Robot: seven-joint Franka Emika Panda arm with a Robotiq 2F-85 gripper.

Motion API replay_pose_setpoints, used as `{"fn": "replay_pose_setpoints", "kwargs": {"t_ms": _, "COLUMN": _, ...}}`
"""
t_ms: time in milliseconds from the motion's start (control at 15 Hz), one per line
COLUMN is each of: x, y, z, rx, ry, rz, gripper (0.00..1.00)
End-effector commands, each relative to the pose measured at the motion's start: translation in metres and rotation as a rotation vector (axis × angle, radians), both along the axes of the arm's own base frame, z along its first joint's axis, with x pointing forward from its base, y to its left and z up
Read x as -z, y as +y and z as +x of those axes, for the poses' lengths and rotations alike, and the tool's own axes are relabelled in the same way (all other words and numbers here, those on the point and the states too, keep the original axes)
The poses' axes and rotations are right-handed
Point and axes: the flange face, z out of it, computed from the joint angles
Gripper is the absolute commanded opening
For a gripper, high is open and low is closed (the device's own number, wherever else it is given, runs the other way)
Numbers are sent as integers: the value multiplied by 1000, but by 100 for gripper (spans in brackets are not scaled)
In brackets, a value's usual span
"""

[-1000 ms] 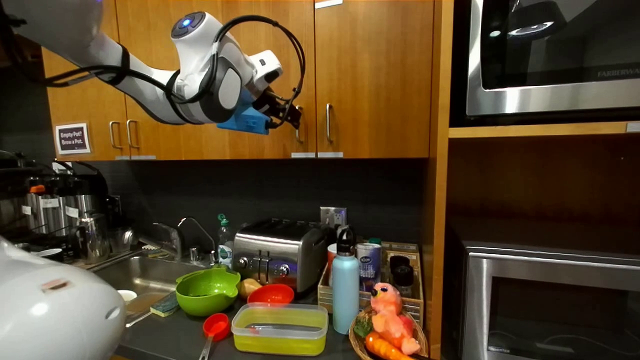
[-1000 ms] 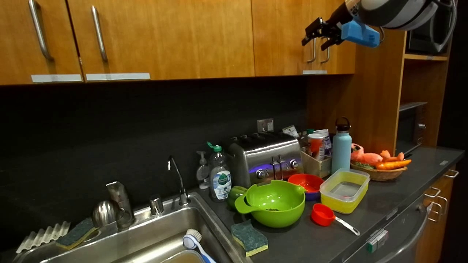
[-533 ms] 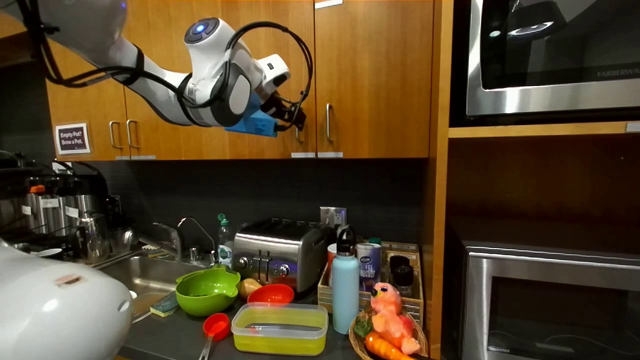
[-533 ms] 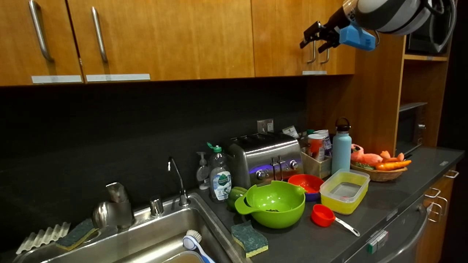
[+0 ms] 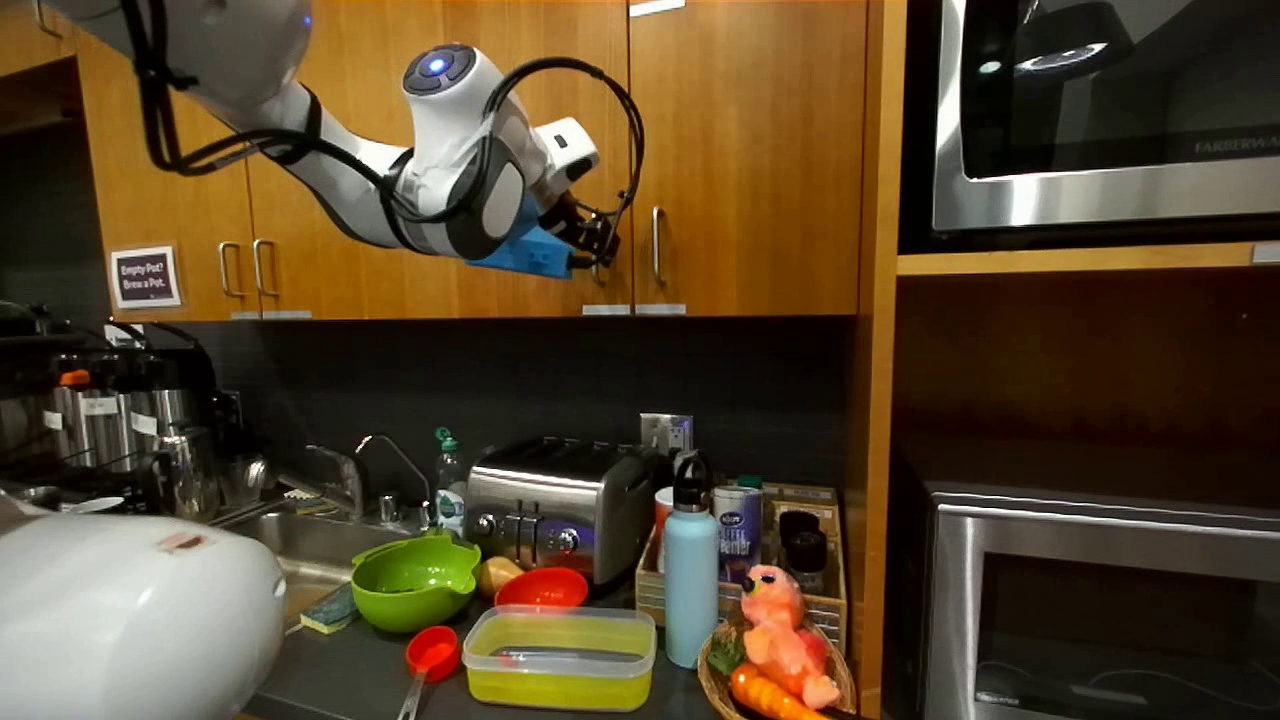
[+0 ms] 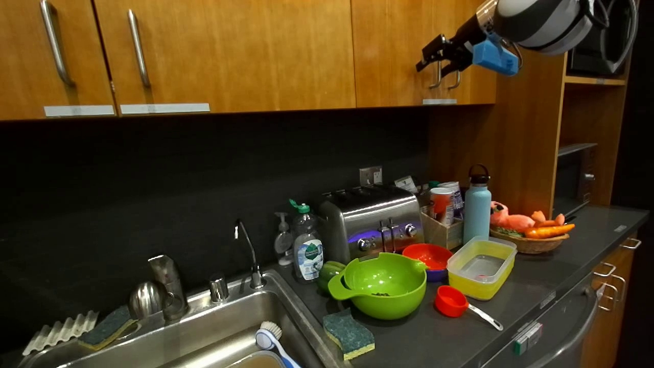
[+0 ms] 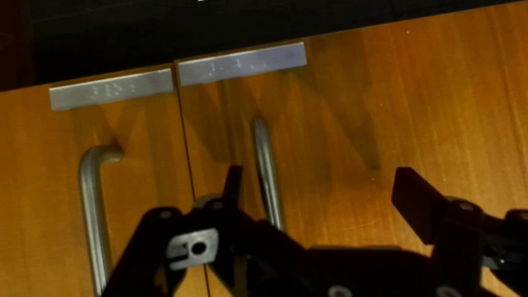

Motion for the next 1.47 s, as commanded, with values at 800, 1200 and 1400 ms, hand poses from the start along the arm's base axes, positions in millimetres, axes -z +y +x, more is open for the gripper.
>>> {"fn": "replay_pose_setpoints", "kwargs": {"t_ms": 800, "x": -3, "y": -22, "z": 15, "rx": -29, "ry": -22, "rz": 4, "gripper": 18}}
{"fn": "replay_pose_setpoints", "kwargs": {"t_ms": 1200, "x": -4, "y": -24, "z": 14, "rx": -19, "ry": -40, "rz": -27, "gripper": 4}}
{"fn": "replay_pose_setpoints", "kwargs": {"t_ms": 1400, "x": -4, "y": -24, "z": 14, "rx": -15, "ry": -44, "rz": -45, "gripper": 4}}
